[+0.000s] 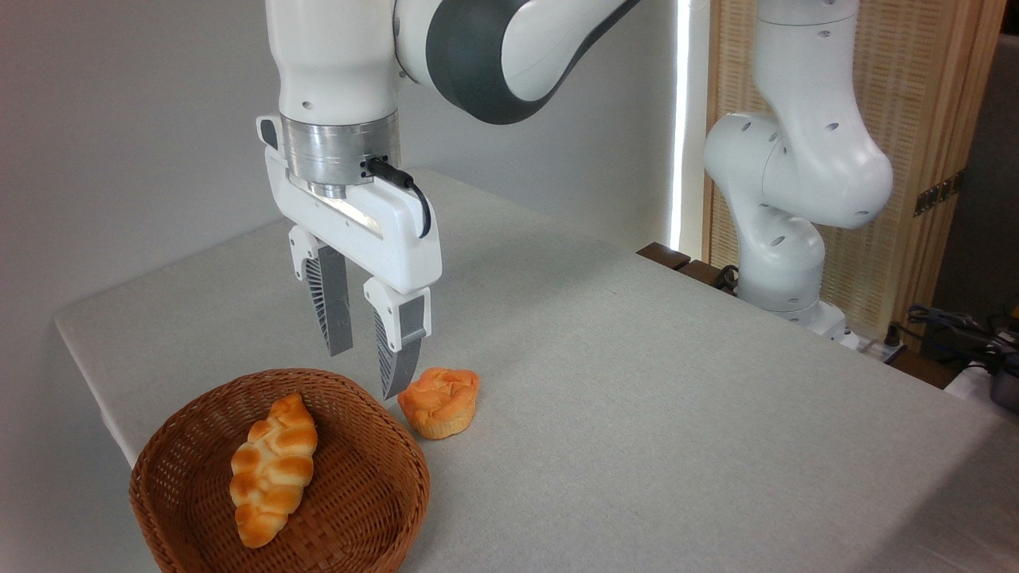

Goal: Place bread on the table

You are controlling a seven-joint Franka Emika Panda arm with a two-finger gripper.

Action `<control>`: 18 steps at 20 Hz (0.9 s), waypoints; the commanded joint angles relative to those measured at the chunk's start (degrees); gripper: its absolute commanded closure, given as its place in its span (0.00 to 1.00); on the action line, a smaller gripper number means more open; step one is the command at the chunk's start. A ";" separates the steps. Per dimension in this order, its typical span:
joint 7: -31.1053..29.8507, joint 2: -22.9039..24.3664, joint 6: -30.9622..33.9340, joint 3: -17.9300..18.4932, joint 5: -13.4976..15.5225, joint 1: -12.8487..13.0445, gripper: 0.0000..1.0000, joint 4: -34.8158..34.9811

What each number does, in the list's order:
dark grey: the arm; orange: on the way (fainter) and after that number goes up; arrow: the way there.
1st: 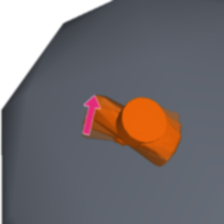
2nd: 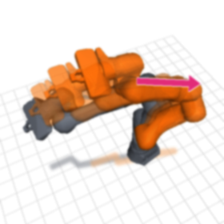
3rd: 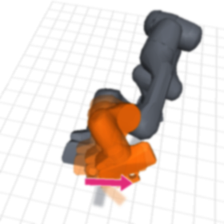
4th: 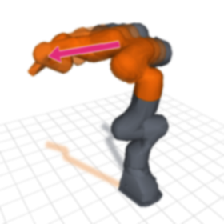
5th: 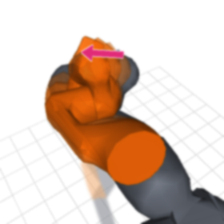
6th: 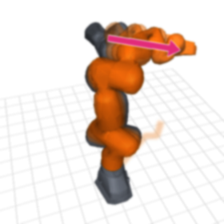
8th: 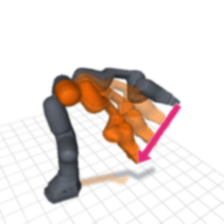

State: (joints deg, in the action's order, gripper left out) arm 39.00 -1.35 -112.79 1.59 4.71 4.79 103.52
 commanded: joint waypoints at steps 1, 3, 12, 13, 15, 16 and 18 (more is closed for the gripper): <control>-0.51 0.39 2.30 -0.27 -0.66 0.48 0.00 -0.07; -0.60 0.38 2.32 -0.27 -0.66 0.48 0.00 -0.07; -1.30 0.21 3.37 -0.53 -0.66 0.57 0.00 -0.07; -1.82 0.21 3.37 -0.53 -0.40 0.48 0.00 -0.07; -5.06 0.03 3.37 -0.53 -0.22 0.57 0.00 -0.16; -6.04 -0.14 3.20 -0.71 -0.22 0.57 0.00 -0.16; -6.83 -0.14 3.11 -0.97 0.04 0.57 0.00 -0.16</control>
State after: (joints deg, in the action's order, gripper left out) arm 34.82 -1.51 -110.38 0.88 4.71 5.08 103.58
